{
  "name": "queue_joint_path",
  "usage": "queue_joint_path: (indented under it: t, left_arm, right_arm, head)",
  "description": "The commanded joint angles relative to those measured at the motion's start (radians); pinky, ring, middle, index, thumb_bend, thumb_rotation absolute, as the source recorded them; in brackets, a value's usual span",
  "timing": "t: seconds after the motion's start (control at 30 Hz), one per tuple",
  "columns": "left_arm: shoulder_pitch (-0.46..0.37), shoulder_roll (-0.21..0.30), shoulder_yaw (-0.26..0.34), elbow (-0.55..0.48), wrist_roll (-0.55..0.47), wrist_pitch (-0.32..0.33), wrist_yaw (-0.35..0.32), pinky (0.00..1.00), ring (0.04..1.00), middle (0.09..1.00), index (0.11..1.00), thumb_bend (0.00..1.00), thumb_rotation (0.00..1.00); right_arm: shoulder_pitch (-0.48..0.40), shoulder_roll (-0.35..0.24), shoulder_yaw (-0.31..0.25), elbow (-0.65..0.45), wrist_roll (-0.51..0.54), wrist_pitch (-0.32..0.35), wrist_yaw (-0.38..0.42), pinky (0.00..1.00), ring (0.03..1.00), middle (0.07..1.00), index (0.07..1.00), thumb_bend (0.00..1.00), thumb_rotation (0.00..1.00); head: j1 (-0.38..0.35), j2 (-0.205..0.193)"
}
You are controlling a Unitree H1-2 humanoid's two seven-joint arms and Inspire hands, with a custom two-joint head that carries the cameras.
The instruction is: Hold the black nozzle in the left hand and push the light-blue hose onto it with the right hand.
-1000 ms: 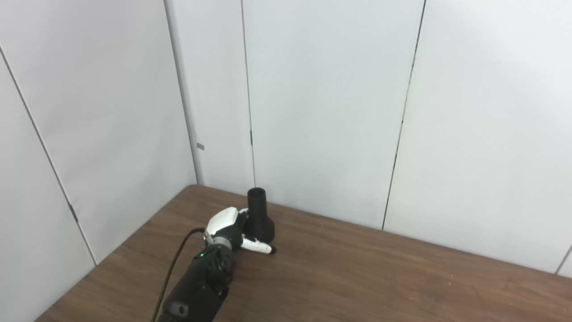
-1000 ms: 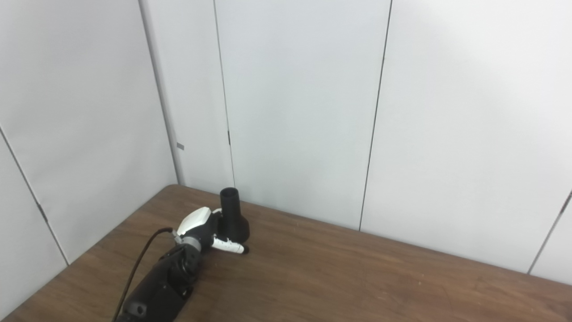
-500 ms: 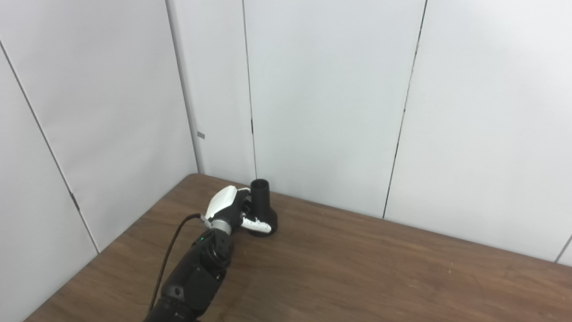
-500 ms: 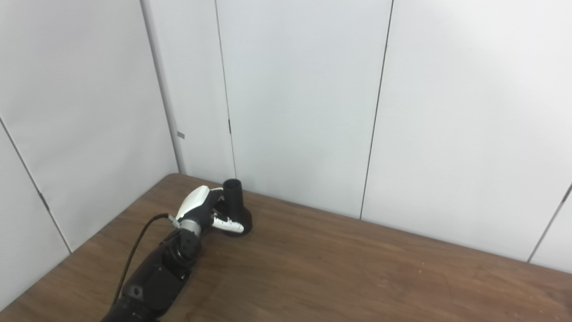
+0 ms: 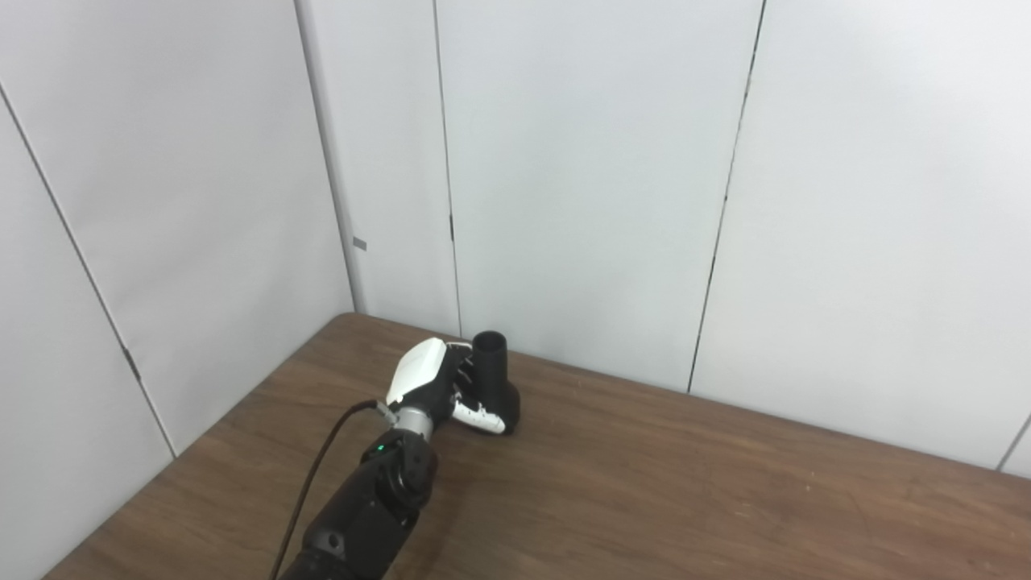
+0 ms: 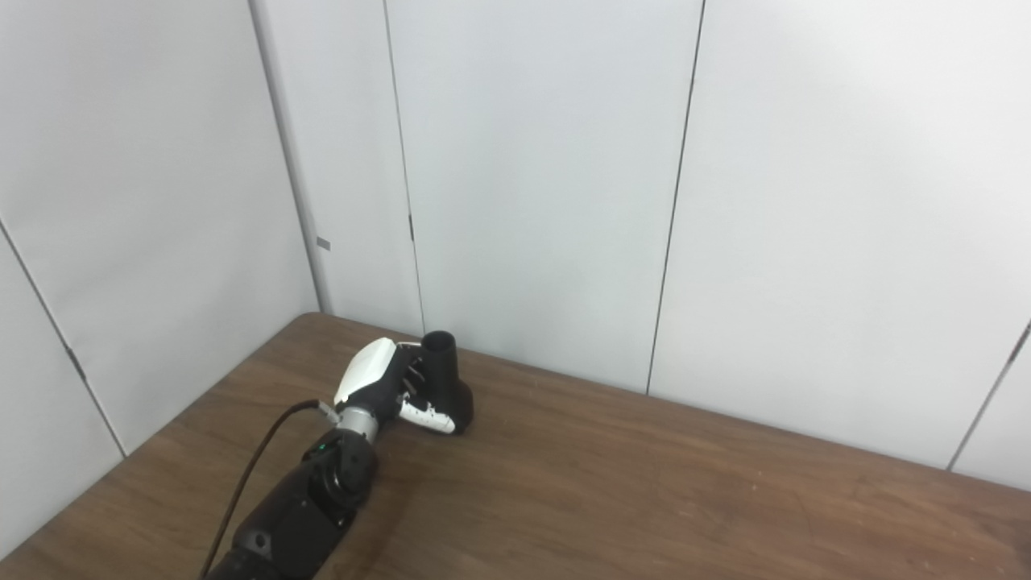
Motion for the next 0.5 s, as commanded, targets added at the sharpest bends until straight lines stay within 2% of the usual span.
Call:
queue_joint_path:
  t: [0.0,0.17,0.33,0.47]
  left_arm:
    - [-0.004,0.021,-0.012,0.001,0.006,-0.003,-0.019,0.49,0.545,0.485,0.484,0.53,0.00]
    - [0.016,0.021,-0.031,-0.060,-0.005,0.011,-0.075,0.47,0.525,0.475,0.490,0.53,0.00]
    - [0.051,0.021,-0.074,-0.159,-0.025,0.012,-0.187,0.47,0.520,0.480,0.488,0.53,0.00]
    - [0.070,0.008,-0.093,-0.251,-0.051,0.024,-0.263,0.39,0.439,0.428,0.502,0.52,0.00]
  right_arm:
    - [-0.022,-0.003,-0.009,-0.040,0.014,-0.013,0.000,0.42,0.539,0.690,0.495,0.50,0.13]
    - [-0.024,0.008,0.003,-0.059,-0.009,0.004,-0.004,0.42,0.538,0.687,0.496,0.50,0.13]
    - [-0.025,0.017,0.009,-0.058,-0.037,-0.005,-0.012,0.41,0.533,0.674,0.497,0.51,0.13]
    - [-0.023,0.028,0.010,-0.079,-0.058,0.024,-0.017,0.40,0.528,0.658,0.497,0.51,0.13]
  head:
    - [0.000,0.001]
    - [-0.085,0.032]
    - [-0.180,0.051]
    - [-0.231,0.065]
